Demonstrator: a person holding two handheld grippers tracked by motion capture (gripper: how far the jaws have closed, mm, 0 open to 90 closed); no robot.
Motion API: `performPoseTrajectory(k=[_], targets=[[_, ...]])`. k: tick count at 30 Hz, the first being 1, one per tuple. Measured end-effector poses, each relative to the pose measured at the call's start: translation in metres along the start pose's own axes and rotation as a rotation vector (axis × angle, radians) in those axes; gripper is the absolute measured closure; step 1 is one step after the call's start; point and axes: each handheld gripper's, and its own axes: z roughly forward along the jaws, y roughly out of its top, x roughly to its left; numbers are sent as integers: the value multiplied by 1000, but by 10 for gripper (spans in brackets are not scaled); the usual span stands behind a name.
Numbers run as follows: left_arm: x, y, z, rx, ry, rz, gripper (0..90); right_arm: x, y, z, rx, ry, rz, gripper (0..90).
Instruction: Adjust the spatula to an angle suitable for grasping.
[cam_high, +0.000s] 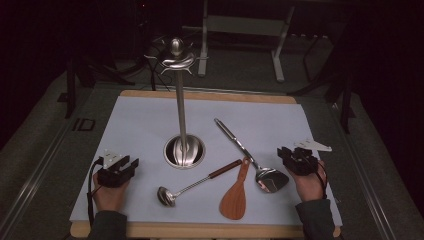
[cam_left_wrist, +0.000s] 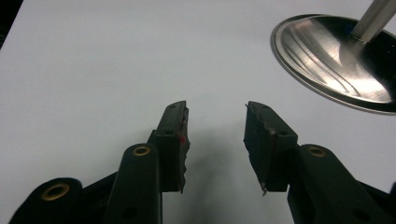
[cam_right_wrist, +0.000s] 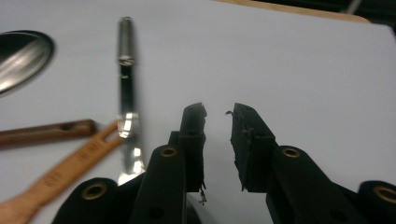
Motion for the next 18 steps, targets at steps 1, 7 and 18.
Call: performPoseTrajectory(k=[1, 7, 18], targets=[[0, 0, 0, -1, -2, -1, 598, 3, 4, 3, 8, 13, -9, 789], [1, 0, 0, -2, -4, -4, 598, 26, 24, 24, 62, 38, -82, 787], [0, 0, 0, 2, -5, -3, 598, 48, 32, 72, 210, 83, -134, 683]])
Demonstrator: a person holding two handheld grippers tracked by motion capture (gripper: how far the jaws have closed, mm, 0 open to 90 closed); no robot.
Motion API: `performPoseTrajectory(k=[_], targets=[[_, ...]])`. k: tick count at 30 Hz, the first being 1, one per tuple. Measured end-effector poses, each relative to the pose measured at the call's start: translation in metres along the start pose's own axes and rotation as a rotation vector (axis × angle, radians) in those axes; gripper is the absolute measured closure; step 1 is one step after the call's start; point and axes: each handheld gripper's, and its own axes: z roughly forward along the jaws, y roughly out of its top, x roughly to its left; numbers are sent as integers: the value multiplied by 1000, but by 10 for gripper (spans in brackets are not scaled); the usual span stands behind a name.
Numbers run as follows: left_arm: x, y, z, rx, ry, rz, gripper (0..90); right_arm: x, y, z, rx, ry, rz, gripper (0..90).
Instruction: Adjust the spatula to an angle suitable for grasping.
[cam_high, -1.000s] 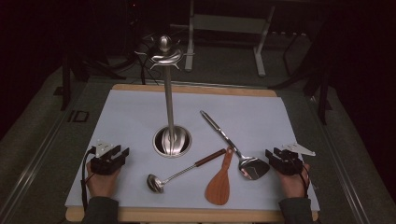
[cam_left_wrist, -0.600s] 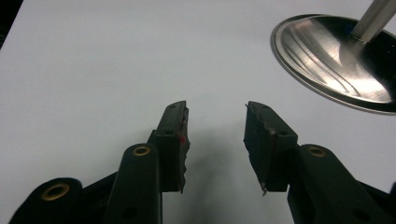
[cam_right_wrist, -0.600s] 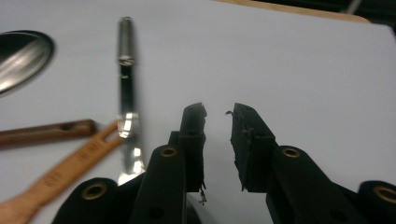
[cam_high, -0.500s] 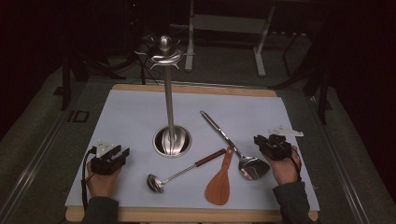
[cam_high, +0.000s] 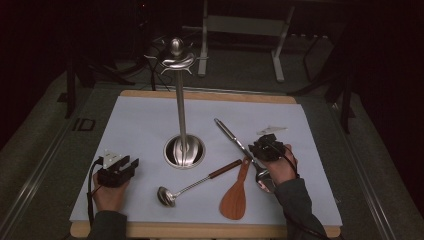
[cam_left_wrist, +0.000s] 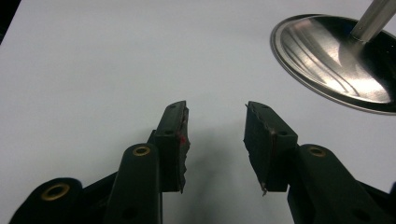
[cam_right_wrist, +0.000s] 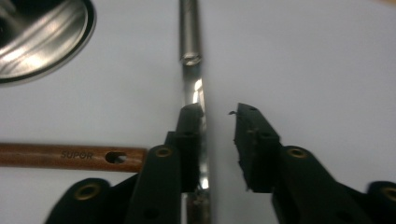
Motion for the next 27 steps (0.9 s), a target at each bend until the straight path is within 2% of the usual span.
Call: performPoseTrajectory(k=[9, 15, 20, 23, 27], targets=[[0, 0, 0, 0, -4, 1, 603, 6, 2, 24, 78, 22, -14, 653], [0, 0, 0, 0, -8, 1, 604, 7, 3, 37, 122, 18, -20, 649], [0, 0, 0, 0, -9, 1, 604, 3, 5, 39, 140, 18, -24, 739], [0, 0, 0, -1, -9, 1, 604, 1, 5, 38, 153, 8, -28, 741], [0, 0, 0, 0, -10, 3, 604, -6, 3, 37, 162, 22, -12, 740]])
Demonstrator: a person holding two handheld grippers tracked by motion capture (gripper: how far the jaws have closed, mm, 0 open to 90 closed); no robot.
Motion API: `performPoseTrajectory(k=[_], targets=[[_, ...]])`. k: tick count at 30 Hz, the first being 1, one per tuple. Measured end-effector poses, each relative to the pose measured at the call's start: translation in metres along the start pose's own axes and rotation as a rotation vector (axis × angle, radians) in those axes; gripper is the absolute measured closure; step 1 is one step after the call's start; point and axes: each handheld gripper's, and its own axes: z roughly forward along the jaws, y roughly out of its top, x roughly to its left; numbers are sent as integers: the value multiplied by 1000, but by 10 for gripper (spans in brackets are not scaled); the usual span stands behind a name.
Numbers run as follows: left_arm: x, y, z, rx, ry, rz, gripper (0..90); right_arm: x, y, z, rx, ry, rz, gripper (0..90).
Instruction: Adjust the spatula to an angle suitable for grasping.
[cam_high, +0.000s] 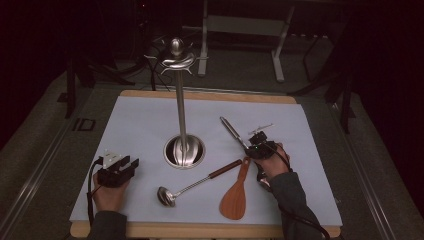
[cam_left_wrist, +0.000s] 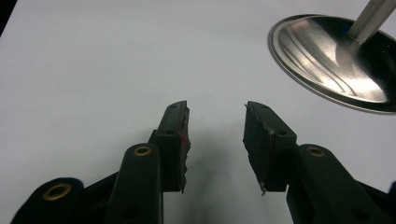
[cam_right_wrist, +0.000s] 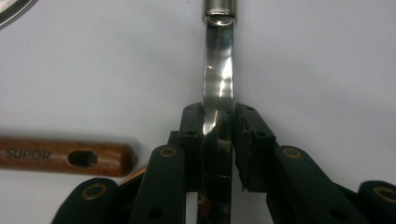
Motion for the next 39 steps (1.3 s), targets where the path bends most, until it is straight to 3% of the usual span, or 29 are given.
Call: performPoseTrajectory(k=[8, 13, 21, 31, 39], targets=[[0, 0, 0, -2, 1, 1, 603, -9, -11, -8, 22, 34, 16, 745], [-1, 0, 0, -1, 3, 3, 604, -12, -24, -17, 37, 42, -16, 745], [-1, 0, 0, -3, 4, 6, 604, -22, -54, -39, 74, 51, -26, 746], [-2, 0, 0, 1, 9, 17, 604, -32, -93, -62, 72, 65, -8, 746], [-2, 0, 0, 2, 8, 17, 604, -30, -94, -68, 132, 53, -39, 744]])
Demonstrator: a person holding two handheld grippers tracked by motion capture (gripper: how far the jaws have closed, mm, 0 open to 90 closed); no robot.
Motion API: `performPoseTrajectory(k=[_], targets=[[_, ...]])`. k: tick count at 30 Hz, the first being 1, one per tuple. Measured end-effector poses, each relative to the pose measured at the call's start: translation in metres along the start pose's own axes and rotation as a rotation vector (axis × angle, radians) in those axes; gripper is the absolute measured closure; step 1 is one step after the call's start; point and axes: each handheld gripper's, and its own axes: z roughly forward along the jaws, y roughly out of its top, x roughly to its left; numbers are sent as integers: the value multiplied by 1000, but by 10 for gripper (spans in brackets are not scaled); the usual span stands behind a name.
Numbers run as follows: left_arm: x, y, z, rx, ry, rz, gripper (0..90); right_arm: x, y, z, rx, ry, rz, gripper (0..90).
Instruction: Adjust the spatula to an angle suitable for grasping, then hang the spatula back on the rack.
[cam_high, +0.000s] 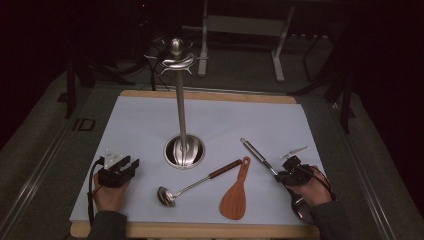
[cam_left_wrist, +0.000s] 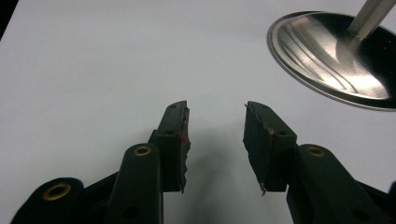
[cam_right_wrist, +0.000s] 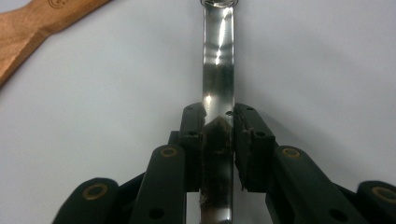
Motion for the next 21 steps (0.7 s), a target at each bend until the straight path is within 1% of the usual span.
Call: performPoseTrajectory(k=[3, 6, 11, 15, 16, 18, 19, 20, 21], targets=[[0, 0, 0, 0, -1, 0, 604, 2, 6, 0, 27, -14, -23, 729], [0, 0, 0, 1, -1, 2, 604, 1, 13, -1, 23, -6, -32, 696], [0, 0, 0, 0, -1, 2, 604, 0, 30, 0, 38, -6, -57, 669], [0, 0, 0, 0, -1, 2, 604, 0, 32, 0, 41, -3, -59, 669], [0, 0, 0, 0, -2, 2, 604, -2, 43, 3, 62, -9, -69, 654], [0, 0, 0, 2, -3, 1, 604, -1, 50, 5, 78, 0, -73, 631], [0, 0, 0, 2, -3, 1, 603, -1, 50, 5, 78, 0, -73, 631], [0, 0, 0, 3, -3, 1, 603, -1, 53, 6, 82, 11, -73, 628], [0, 0, 0, 3, -3, 0, 603, 0, 60, 8, 92, 1, -83, 626]])
